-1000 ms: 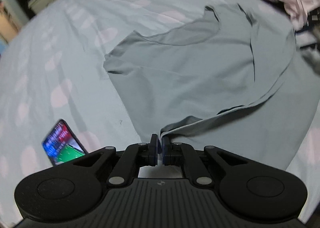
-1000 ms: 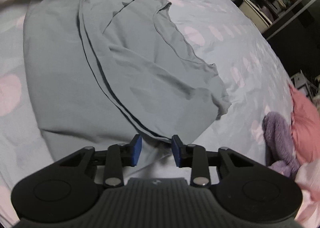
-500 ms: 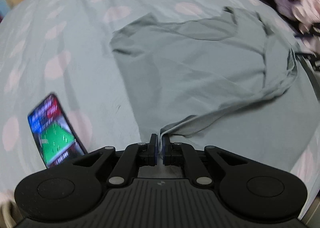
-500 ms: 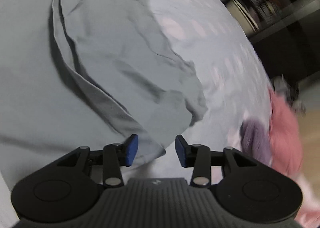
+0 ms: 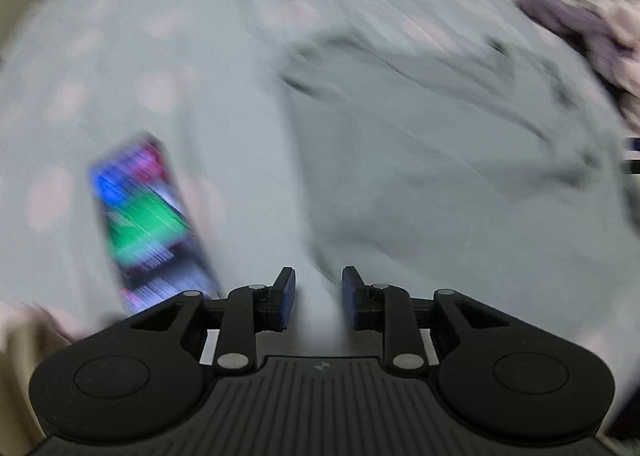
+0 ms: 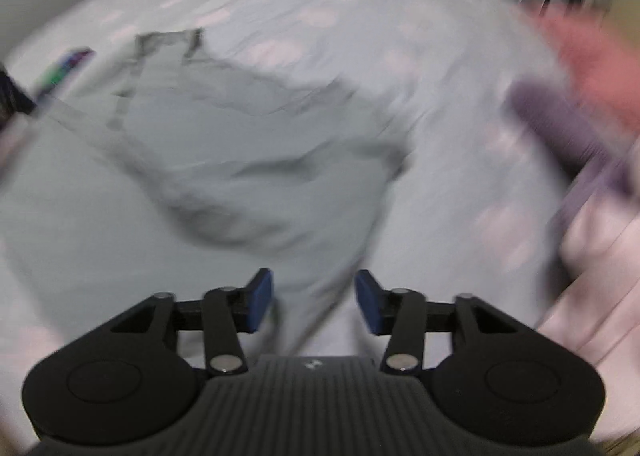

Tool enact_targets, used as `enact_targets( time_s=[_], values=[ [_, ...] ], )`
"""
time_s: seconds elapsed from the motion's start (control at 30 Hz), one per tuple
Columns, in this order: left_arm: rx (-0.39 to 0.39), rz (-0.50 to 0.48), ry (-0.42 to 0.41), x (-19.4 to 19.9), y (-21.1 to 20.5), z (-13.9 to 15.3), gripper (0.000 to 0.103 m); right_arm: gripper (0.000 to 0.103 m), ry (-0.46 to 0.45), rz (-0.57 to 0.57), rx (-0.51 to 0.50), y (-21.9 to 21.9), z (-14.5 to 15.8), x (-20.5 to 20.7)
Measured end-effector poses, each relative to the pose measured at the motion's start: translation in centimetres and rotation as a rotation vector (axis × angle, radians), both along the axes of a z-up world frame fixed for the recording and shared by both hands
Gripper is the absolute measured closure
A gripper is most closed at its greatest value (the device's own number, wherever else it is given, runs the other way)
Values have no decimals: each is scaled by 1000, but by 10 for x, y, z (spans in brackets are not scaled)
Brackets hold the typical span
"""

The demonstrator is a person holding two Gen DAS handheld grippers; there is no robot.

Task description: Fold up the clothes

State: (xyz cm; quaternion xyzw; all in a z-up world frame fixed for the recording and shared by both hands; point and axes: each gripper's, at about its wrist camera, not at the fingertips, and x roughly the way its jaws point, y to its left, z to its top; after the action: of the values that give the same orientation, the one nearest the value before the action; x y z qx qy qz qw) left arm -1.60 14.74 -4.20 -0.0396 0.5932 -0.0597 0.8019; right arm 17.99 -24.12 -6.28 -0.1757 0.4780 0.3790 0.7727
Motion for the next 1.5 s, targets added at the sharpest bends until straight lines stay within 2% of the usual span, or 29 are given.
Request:
enact_targets(
  time_s=[0.03,0.1,0.2,0.27,0.4,0.47,0.5,0.53,0.6,0.7,0.8,0.83,0.97,1.07,1.17,1.23,1.33,1.4,1.5],
  values=[
    [-50,-12,15,-7,-2,-1,71,46,47,-13,33,-6,-2,-3],
    [-81,-42,45,-19,-7,-5,64,46,129,-34,73,-19,-7,-9],
    [-118,-90,90,-36,-13,-12,64,46,219,-32,108,-34,-18,-19],
    [-151,-82,108,-44,-12,-17,64,46,264,-16,120,-42,-24,-27],
    [-203,-36,72,-56,-6,-26,63,46,320,-31,140,-52,-33,-37],
    [-208,-36,39,-60,-7,-29,63,58,319,-22,129,-51,-37,-41],
    [-210,-37,23,-62,-8,-30,63,73,327,-25,131,-51,-39,-42],
    [-210,-42,17,-63,-8,-32,64,75,337,-29,134,-51,-40,-42],
    [-208,-53,10,-62,-9,-35,72,76,345,-32,135,-51,-42,-43],
    [-194,-83,5,-61,-11,-34,103,101,337,-27,119,-51,-41,-43],
    [-159,-125,36,-63,-10,-33,103,101,346,-29,94,-60,-35,-37],
    [-143,-141,54,-64,-10,-32,103,101,344,-37,93,-65,-30,-34],
    [-101,-100,53,-67,9,-26,103,102,343,-92,154,-90,-15,-21],
    [-113,-105,39,-70,15,-24,103,101,360,-95,140,-85,-24,-26],
    [-131,-136,18,-71,6,-26,100,87,342,-81,102,-76,-34,-35],
    [-130,-169,4,-69,-4,-26,84,56,346,-75,96,-77,-35,-38],
    [-140,-168,-31,-67,-6,-25,67,54,320,-91,126,-84,-30,-37],
    [-138,-150,-31,-65,-4,-28,60,54,317,-105,140,-86,-30,-36],
    [-122,-119,6,-59,-5,-40,60,53,331,-106,137,-85,-34,-38]
  ],
)
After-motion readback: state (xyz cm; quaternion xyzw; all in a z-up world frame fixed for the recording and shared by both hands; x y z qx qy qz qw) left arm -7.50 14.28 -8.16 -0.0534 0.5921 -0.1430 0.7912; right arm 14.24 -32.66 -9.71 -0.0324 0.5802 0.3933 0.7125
